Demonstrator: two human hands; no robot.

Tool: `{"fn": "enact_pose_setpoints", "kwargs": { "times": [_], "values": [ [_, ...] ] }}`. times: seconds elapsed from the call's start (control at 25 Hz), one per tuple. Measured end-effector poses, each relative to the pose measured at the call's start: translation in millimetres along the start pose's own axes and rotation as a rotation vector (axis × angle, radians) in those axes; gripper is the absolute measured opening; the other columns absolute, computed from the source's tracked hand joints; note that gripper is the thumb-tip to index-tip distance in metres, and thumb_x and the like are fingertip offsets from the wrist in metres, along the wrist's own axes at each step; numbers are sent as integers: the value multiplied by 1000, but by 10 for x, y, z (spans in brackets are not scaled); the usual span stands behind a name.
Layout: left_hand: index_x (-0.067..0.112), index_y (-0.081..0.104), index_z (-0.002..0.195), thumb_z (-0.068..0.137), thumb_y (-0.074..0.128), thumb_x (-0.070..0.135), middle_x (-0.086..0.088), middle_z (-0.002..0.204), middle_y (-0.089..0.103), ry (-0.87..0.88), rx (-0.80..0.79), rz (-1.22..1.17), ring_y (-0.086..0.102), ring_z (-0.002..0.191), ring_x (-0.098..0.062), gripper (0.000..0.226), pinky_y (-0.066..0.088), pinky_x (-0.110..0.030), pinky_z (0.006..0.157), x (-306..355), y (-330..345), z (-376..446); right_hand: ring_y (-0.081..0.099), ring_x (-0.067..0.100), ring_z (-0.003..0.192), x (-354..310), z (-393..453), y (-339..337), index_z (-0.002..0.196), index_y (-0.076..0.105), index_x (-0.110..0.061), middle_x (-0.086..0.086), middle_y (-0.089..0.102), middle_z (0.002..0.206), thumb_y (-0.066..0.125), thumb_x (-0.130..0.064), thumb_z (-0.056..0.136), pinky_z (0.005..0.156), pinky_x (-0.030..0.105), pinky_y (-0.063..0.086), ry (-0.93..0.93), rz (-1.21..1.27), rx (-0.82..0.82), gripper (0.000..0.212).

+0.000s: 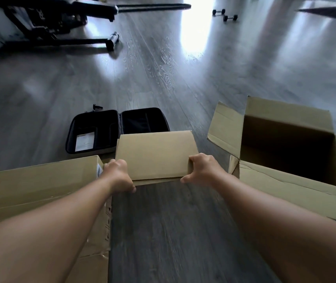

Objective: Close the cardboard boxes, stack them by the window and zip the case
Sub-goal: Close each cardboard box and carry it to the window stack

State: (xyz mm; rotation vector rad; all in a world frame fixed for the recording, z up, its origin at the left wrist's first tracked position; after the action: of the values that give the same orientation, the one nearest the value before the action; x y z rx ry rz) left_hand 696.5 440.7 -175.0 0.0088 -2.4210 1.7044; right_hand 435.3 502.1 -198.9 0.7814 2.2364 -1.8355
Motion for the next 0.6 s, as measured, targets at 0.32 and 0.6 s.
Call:
{"fn": "enact_pose_setpoints", "kwargs": {
  "times": [0.32, 0.6],
  "values": [
    [2, 66, 77, 58, 93, 35, -11, 82, 64, 74, 291, -188, 64, 82, -27, 47, 51, -29, 63, -72, -642, -255, 56, 13, 73, -263, -198, -578, 76, 68, -19, -6, 61, 74, 86, -56, 62, 54, 26, 36, -130, 71, 234, 43],
    [4, 70, 90, 50, 95, 40, -7, 96, 61, 193, 415, -264, 60, 91, -26, 60, 43, -27, 72, 434, -809, -290, 60, 21, 93, 24, -441, -1030, 110, 69, -17, 2, 65, 101, 86, -49, 67, 80, 35, 52, -121, 113, 356, 56]
  ]
}}
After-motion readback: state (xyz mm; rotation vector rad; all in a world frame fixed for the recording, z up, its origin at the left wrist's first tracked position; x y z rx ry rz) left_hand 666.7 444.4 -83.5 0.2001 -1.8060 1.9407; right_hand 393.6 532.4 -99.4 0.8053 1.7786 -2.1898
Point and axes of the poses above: each hand's wrist, its own z-axis towards the middle knuckle, its own y-axis out of the palm, x = y × z, the point moved 1 cm from there along z, towards the middle knuckle
